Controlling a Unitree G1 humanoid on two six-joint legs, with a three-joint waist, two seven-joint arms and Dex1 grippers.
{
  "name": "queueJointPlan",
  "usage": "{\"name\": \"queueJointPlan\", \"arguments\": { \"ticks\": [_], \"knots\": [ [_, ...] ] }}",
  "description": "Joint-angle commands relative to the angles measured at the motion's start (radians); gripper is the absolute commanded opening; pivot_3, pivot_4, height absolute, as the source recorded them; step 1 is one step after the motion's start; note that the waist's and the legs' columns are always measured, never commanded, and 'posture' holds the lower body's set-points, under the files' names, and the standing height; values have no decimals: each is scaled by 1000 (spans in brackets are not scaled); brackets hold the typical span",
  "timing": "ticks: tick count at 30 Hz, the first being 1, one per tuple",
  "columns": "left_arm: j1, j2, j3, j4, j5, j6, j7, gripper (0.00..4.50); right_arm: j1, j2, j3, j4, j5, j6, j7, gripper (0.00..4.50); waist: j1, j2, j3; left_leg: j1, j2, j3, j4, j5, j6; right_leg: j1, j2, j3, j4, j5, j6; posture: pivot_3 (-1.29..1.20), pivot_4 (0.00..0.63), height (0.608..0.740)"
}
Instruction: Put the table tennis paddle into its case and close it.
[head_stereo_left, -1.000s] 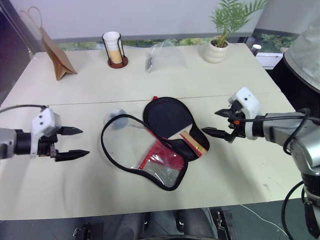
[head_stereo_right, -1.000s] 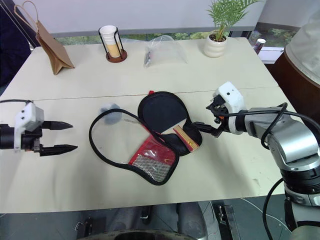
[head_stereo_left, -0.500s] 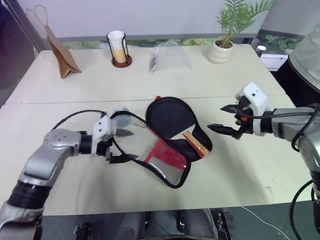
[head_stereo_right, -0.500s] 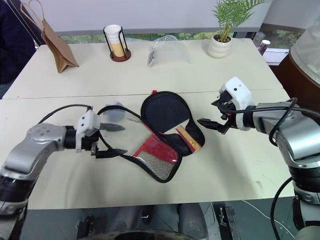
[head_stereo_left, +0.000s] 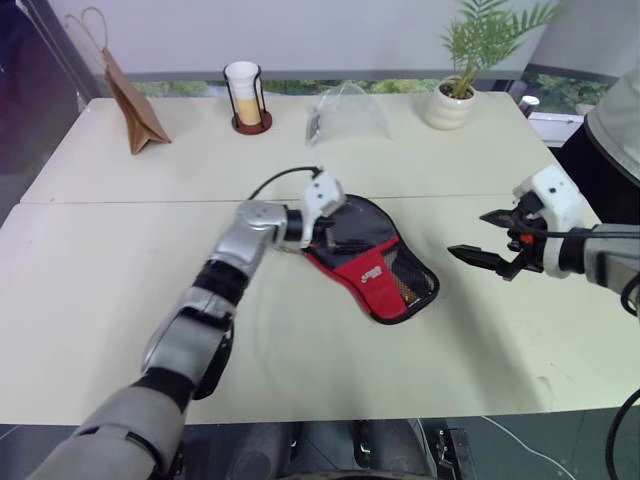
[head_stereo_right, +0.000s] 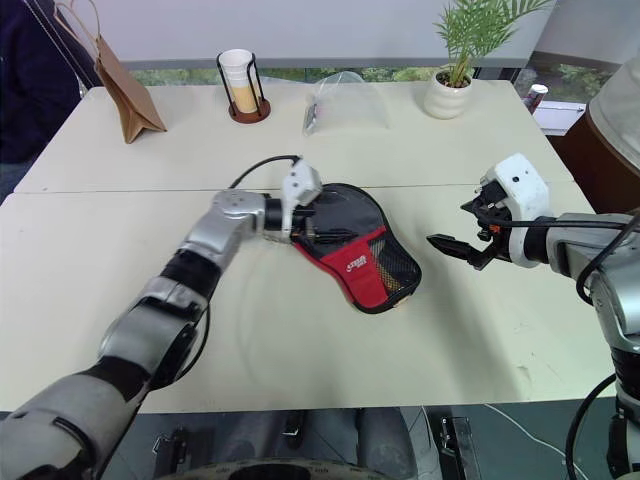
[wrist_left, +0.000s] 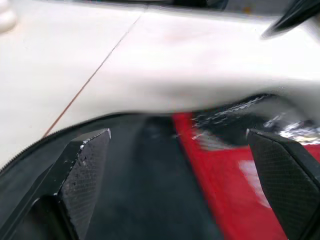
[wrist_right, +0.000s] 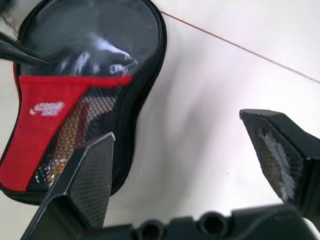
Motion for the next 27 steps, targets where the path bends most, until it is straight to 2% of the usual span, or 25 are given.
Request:
{"name": "queueJointPlan", "arguments": {
  "ticks": [1,4,10,15,20,27],
  "knots": [
    [-23,-20,-20,129,81,-126,17,4500,8,-13,-34,-42,11,-1,-7,4398,0,0,0,0,0,0,0,0,0,-1,0,0,0,0,0,0,150,734],
    [-27,-25,13,134,63,-138,-29,4500,15,-16,-23,-44,18,-2,5,4398,5,0,0,-2,1,-1,0,0,0,-2,0,-1,1,0,0,0,150,734],
    [-10,31,71,37,20,-108,-96,4500,-17,-16,62,23,-7,-92,65,4398,3,0,0,-3,0,-1,1,0,0,-2,0,0,0,0,0,0,150,734],
    [57,121,155,-231,-78,45,-145,4500,-152,75,160,214,17,-64,109,4398,-6,0,0,-3,0,-1,1,0,0,-3,0,0,1,0,0,0,150,734],
    [136,206,207,-477,-139,195,-123,4500,-245,139,250,385,4,-51,169,4398,-19,0,0,-4,0,-2,1,0,-1,-3,1,0,1,0,0,0,150,734],
    [262,338,244,-710,-173,295,-106,4500,-322,183,351,565,-37,-86,275,4398,-25,1,0,-4,-1,-2,1,1,-1,-5,1,0,2,1,0,0,150,734]
  ]
}}
